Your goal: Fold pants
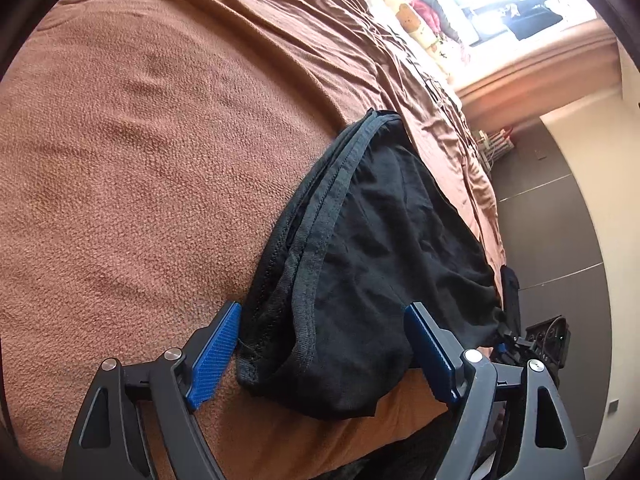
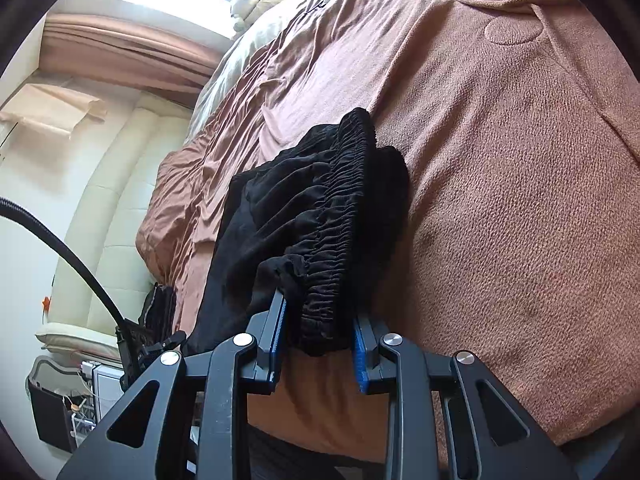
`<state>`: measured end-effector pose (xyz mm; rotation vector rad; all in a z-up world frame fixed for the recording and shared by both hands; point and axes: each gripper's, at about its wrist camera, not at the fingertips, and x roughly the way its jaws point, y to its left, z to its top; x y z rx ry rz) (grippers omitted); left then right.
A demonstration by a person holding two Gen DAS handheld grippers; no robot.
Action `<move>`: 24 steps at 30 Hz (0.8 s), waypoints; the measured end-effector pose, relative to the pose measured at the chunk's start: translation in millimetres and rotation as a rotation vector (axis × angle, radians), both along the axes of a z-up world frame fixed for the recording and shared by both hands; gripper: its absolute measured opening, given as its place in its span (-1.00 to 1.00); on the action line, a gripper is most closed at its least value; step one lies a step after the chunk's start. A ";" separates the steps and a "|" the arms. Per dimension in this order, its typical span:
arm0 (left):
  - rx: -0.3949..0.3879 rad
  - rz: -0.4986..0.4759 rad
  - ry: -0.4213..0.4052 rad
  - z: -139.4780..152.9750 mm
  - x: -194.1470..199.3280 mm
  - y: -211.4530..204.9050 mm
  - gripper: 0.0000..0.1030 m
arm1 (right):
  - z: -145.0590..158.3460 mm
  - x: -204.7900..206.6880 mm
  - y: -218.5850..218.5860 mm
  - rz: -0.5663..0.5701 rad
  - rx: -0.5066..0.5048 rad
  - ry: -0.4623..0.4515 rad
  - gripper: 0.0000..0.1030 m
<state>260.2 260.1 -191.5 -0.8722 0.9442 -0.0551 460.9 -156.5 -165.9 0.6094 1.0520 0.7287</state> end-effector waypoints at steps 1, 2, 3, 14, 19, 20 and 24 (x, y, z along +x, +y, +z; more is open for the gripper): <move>-0.012 -0.009 -0.001 -0.7 0.9 -1.0 0.61 | -0.4 -4.6 -4.4 0.001 0.000 0.001 -0.52; -0.027 -0.012 0.002 -1.7 1.3 -2.0 0.61 | -2.6 -7.5 -9.8 0.003 0.000 0.002 -0.52; -0.043 -0.010 0.007 -2.0 -0.2 -2.3 0.61 | -2.7 -11.3 -15.7 0.004 0.002 0.004 -0.52; -0.055 0.047 0.026 -8.6 -11.3 -1.5 0.05 | 1.8 -8.6 -13.4 0.007 -0.012 -0.020 -0.52; -0.093 0.045 0.036 -14.9 -18.6 -4.8 -0.77 | 10.3 -9.0 -12.1 0.013 -0.032 -0.041 -0.52; -0.089 0.042 0.033 -14.1 -20.3 -7.5 -0.78 | 12.8 -9.0 -11.8 0.013 -0.042 -0.048 -0.52; -0.105 0.042 0.017 -10.4 -28.4 -16.8 -0.80 | 21.9 -7.7 -11.4 0.018 -0.084 -0.074 -0.52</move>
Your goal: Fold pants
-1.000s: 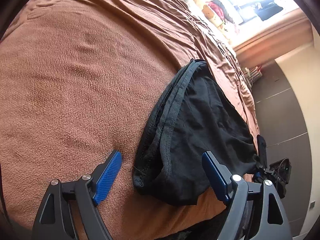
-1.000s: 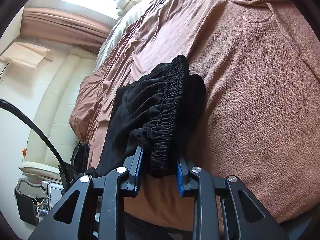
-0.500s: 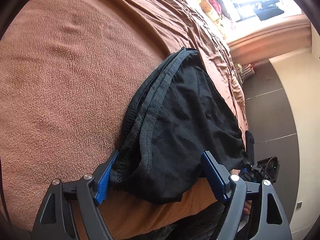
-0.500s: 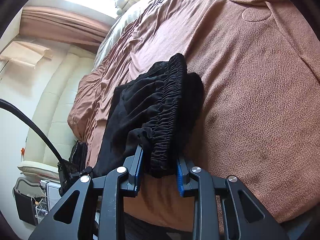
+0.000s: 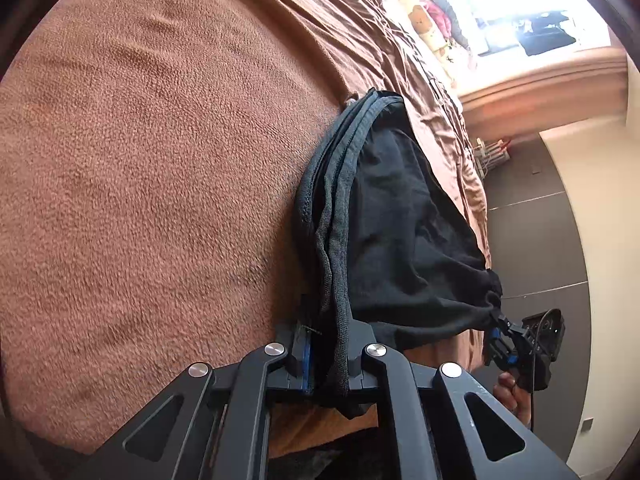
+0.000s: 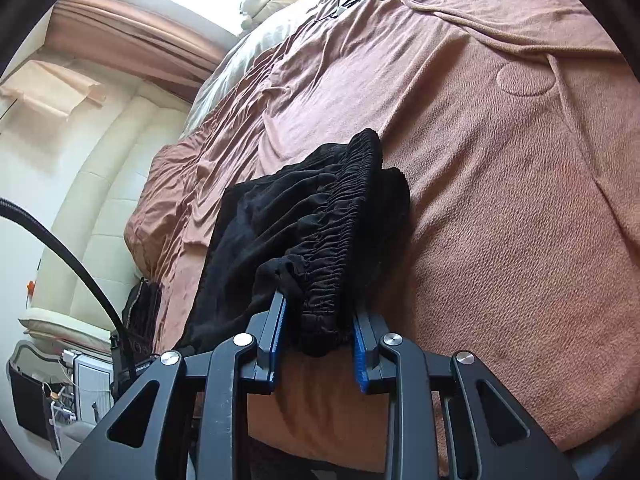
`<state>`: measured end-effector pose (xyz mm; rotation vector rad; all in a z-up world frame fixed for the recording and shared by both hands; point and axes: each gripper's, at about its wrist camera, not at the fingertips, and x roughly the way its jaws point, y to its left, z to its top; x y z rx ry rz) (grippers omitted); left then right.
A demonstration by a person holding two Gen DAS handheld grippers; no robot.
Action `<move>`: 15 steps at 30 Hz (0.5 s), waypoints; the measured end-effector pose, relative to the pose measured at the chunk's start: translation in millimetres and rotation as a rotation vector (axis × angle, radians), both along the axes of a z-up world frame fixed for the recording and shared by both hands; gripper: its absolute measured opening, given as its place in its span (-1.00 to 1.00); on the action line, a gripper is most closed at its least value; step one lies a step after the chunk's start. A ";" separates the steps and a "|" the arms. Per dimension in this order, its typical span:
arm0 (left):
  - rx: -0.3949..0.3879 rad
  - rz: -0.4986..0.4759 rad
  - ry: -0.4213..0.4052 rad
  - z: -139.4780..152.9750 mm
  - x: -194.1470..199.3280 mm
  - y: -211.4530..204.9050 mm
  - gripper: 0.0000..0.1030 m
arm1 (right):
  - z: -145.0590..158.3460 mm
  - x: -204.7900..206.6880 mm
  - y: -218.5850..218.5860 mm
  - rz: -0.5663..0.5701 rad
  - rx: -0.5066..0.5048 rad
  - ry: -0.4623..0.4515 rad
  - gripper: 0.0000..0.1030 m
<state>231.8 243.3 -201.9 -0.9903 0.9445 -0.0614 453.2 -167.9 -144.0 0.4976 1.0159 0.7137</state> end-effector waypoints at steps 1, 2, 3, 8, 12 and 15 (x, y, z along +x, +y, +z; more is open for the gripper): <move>-0.003 0.000 -0.005 0.8 -2.3 -2.8 -0.80 | 2.2 0.9 -0.4 0.001 -0.007 -0.005 -0.52; -0.007 -0.001 -0.008 1.2 -4.4 -5.6 -0.80 | 4.0 2.2 -0.9 0.004 -0.013 -0.009 -0.52; -0.011 0.000 -0.012 1.7 -6.3 -7.9 -0.80 | 5.5 3.5 -1.7 0.007 -0.021 -0.014 -0.52; -0.024 0.000 -0.032 1.6 -12.2 -21.4 -0.80 | 13.7 8.5 -5.7 0.027 -0.068 -0.031 -0.52; -0.035 -0.005 -0.042 0.5 -16.7 -27.9 -0.81 | 16.4 10.1 -9.8 0.024 -0.111 -0.028 -0.52; -0.033 0.002 -0.044 0.6 -17.7 -27.8 -0.80 | 13.0 8.6 -9.7 0.008 -0.151 0.013 -0.45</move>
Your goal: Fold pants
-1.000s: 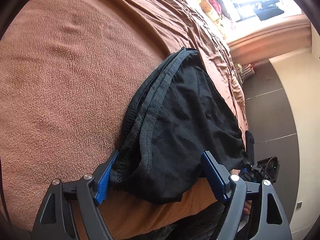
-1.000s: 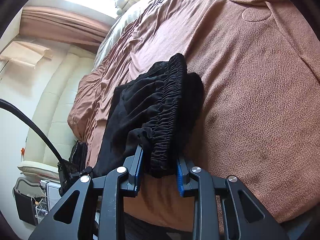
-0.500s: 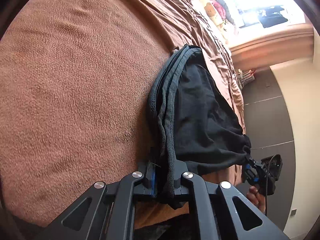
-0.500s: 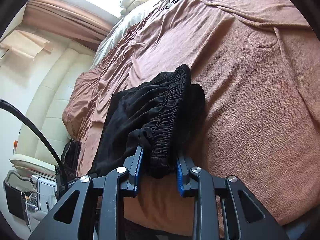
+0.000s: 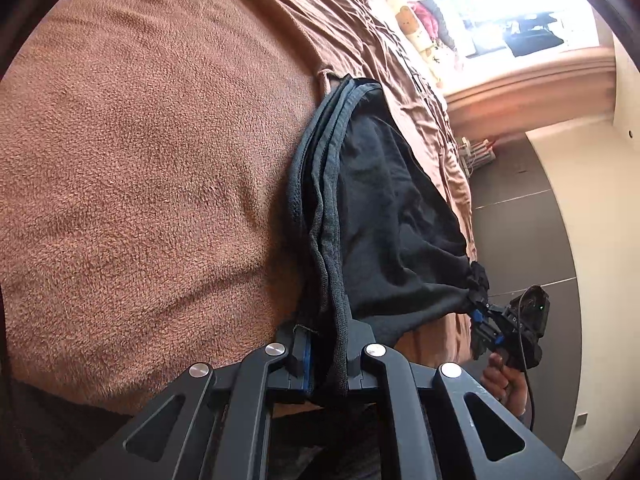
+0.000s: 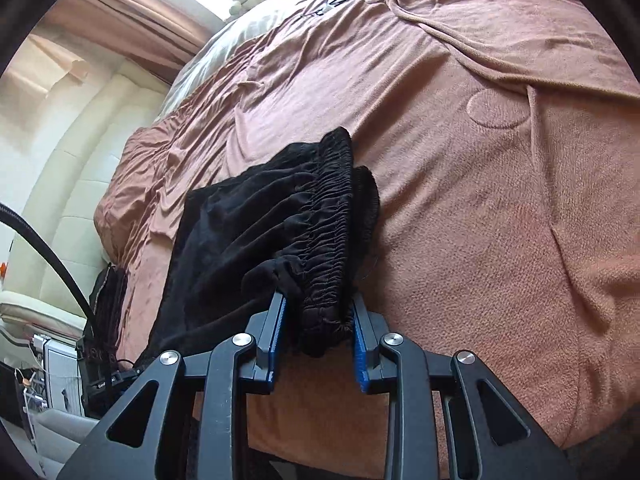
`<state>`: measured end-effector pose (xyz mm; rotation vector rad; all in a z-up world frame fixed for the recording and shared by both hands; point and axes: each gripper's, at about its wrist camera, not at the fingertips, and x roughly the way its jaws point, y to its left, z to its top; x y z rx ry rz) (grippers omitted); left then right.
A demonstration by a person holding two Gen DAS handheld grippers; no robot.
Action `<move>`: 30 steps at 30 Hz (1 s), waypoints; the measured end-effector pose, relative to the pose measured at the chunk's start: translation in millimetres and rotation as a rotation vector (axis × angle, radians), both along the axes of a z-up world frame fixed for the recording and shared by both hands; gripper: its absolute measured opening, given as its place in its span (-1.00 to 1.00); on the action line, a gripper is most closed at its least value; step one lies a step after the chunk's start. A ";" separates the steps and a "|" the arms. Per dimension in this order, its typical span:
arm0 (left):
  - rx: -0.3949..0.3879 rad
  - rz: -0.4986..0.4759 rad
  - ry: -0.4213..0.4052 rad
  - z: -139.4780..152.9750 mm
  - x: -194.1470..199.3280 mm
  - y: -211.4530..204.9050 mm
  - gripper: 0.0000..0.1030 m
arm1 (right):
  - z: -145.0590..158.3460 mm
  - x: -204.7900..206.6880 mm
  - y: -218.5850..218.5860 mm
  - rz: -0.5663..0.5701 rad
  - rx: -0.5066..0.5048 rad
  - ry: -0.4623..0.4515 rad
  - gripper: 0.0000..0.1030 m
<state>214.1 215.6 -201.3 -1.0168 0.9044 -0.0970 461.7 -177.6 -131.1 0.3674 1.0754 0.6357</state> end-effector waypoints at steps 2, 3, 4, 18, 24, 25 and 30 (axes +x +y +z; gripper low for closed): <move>-0.002 0.000 -0.002 1.3 -2.9 3.1 -0.80 | 0.3 -3.7 -0.7 -0.024 -0.029 0.012 -0.32; 0.000 -0.004 -0.002 2.1 -2.9 3.2 -0.80 | 2.1 -6.8 -1.3 -0.033 -0.046 0.009 -0.25; -0.001 -0.010 -0.001 2.3 -3.9 4.0 -0.80 | 4.7 -10.9 -2.4 -0.043 -0.064 0.000 -0.23; 0.001 0.022 -0.026 4.1 4.9 1.8 -0.11 | 75.5 -83.1 14.5 -0.060 -0.159 -0.253 -0.23; -0.002 0.025 -0.033 4.1 5.4 1.3 -0.12 | 73.2 -93.3 57.2 0.035 -0.162 -0.270 -0.23; -0.005 0.025 -0.036 4.1 5.6 1.5 -0.12 | 72.0 -94.7 63.3 0.049 -0.161 -0.267 -0.23; -0.015 0.030 -0.042 4.3 7.4 1.8 -0.12 | 60.0 -88.2 97.0 0.114 -0.156 -0.254 -0.23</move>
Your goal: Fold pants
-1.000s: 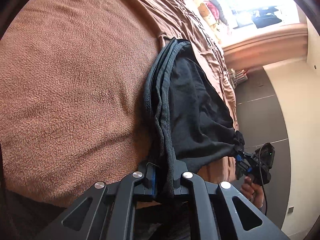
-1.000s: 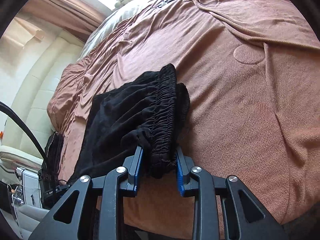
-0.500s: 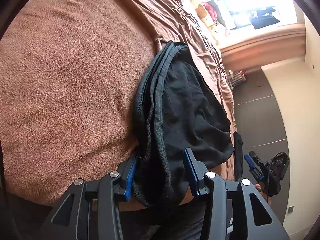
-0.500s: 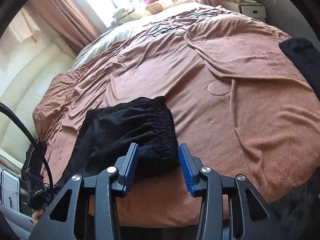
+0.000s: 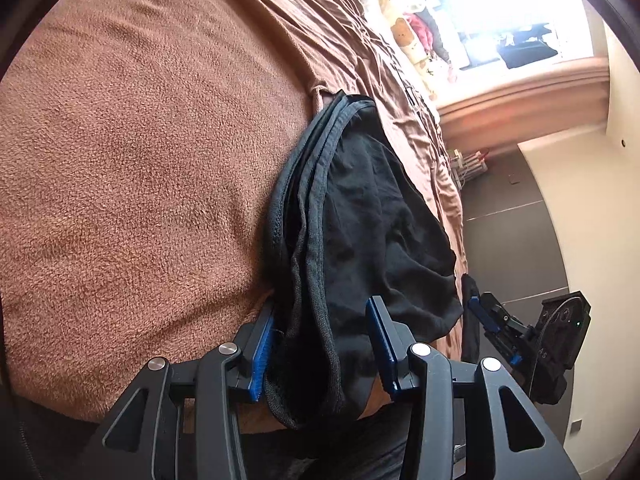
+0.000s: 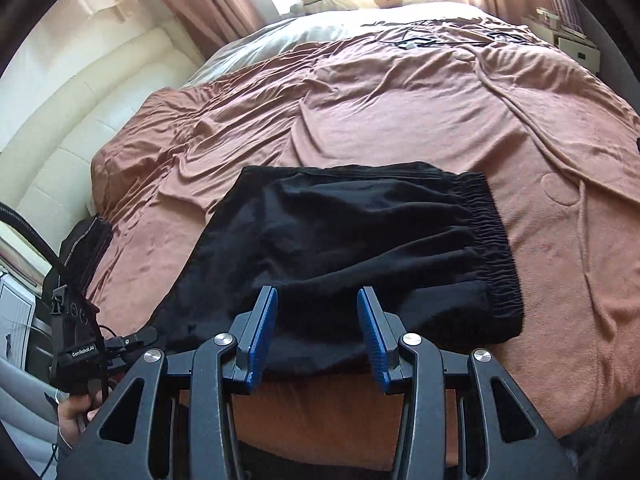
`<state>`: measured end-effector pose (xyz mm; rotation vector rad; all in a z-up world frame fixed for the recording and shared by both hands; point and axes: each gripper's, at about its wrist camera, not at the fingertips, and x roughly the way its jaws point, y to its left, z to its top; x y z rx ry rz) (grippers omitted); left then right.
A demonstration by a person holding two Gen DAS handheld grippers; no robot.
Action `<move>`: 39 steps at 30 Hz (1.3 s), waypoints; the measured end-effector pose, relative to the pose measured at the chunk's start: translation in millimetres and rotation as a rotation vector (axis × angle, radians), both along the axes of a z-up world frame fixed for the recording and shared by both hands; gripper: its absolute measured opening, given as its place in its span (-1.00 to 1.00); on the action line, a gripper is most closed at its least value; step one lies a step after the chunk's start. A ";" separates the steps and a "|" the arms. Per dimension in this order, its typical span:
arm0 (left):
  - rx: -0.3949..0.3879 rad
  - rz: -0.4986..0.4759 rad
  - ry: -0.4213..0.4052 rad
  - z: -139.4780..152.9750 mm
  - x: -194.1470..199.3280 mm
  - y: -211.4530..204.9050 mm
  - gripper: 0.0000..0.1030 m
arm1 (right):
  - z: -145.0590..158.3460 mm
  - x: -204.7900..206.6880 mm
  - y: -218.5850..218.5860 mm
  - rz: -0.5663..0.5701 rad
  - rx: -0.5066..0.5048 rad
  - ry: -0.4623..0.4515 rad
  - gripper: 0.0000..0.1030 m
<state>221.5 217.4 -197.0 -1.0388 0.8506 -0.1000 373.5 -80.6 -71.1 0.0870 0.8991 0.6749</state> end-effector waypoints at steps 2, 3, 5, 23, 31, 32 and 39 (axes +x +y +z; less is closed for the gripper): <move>-0.004 -0.001 -0.006 0.5 -0.4 0.2 -0.12 | -6.1 -0.9 13.3 0.040 0.014 0.015 -0.26; -0.005 0.000 -0.009 0.9 -0.7 0.4 -0.12 | -10.9 0.6 19.0 0.054 0.014 0.021 -0.32; -0.010 0.001 -0.013 1.3 -2.0 1.9 -0.12 | -20.0 0.5 29.8 0.085 0.005 0.030 -0.36; -0.011 0.044 -0.028 1.3 0.9 5.5 -0.12 | -57.6 -6.5 52.7 0.162 -0.137 0.074 -0.54; -0.018 0.080 -0.008 -1.7 -0.4 9.5 -0.12 | -38.3 7.0 62.7 0.119 -0.090 0.023 -0.54; -0.014 0.081 -0.004 -1.7 -0.2 8.9 -0.12 | -39.5 12.2 65.1 0.109 -0.088 0.027 -0.54; 0.009 0.061 0.022 -5.2 6.8 6.3 -0.17 | -59.0 46.5 85.5 0.068 -0.123 0.127 -0.54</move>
